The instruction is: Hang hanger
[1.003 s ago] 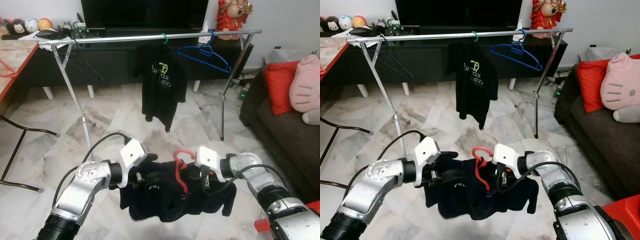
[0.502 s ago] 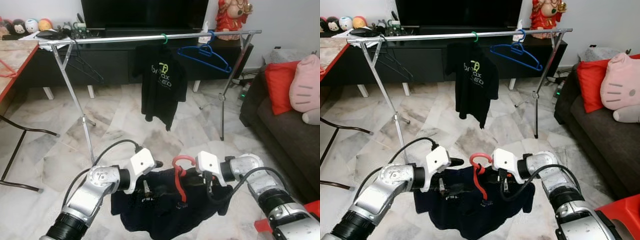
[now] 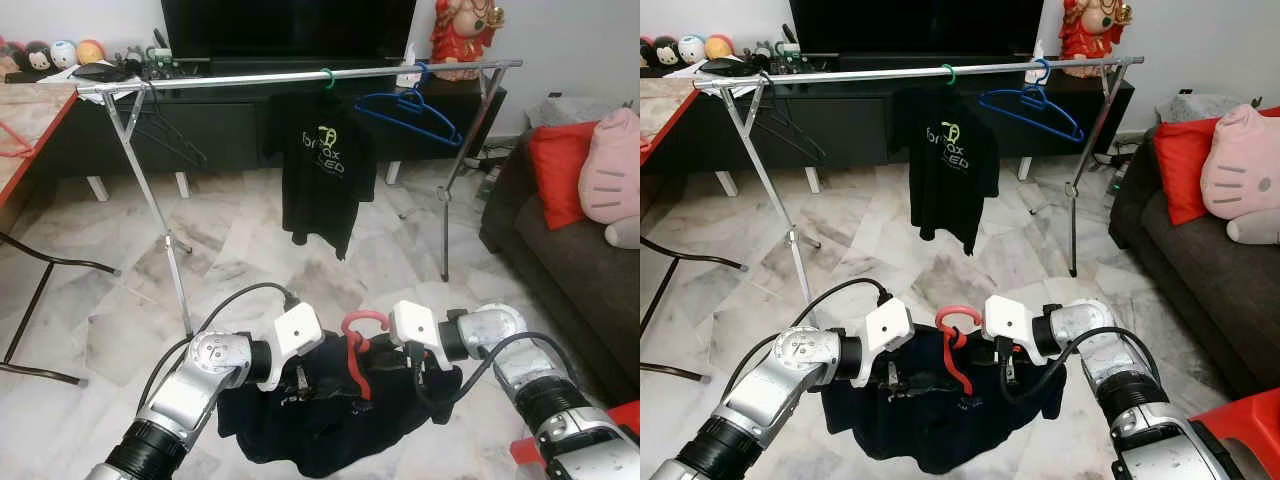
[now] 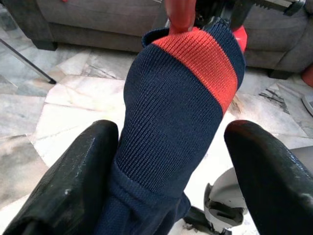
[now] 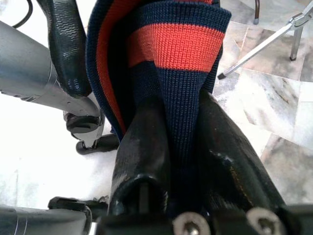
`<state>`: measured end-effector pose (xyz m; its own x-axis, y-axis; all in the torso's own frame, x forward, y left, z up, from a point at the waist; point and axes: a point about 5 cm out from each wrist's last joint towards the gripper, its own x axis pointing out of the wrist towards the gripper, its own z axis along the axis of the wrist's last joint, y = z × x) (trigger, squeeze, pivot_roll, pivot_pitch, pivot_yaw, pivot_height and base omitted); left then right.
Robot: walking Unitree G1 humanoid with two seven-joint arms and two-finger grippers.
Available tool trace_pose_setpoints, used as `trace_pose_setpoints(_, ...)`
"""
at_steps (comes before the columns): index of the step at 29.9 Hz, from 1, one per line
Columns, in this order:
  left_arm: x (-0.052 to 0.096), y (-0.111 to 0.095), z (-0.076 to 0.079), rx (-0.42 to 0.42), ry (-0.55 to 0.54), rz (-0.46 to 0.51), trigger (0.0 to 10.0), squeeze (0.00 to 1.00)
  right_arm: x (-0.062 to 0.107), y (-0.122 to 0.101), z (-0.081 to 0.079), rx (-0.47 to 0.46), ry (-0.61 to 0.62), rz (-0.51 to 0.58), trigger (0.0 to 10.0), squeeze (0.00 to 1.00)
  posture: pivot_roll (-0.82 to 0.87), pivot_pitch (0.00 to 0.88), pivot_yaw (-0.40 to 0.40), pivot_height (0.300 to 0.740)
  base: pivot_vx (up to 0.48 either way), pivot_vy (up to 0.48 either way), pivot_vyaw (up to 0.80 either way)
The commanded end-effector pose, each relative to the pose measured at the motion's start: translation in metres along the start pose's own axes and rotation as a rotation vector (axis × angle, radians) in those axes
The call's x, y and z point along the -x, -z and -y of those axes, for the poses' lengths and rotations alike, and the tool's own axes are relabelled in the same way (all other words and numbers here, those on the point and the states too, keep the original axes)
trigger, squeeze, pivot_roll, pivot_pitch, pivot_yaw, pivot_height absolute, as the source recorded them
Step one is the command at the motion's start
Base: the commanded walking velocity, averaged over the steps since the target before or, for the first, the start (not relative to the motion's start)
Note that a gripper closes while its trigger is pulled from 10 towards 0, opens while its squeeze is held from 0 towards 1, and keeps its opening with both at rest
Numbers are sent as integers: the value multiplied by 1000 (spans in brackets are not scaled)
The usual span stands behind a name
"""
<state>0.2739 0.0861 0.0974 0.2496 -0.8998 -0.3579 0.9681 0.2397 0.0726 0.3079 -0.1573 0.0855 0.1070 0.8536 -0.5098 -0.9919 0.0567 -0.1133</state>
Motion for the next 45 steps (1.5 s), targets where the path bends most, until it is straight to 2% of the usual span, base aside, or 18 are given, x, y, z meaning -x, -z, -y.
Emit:
trace_pose_setpoints(1,-2,-1,0,-27,23,-11,0,0,3,-5,2,26,3,19,0,0,-10,0,-45,740,0,0,0)
trace_pose_setpoints(11,1,0,-1,-64,60,-50,0,0,1,-2,-2,32,-21,-9,0,0,-8,0,-42,740,0,0,0)
trace_pose_setpoints(28,-2,3,2,-55,90,-64,0,0,0,-5,0,38,-11,-8,0,0,-8,0,-46,740,0,0,0)
trace_pose_setpoints(35,-2,10,8,-59,138,-121,0,0,-1,-8,3,45,-1,-8,0,0,-6,0,-45,740,0,0,0)
trace_pose_setpoints(45,-5,14,14,-60,164,-138,0,0,-1,-9,5,47,10,-7,0,0,-5,0,-45,740,0,0,0)
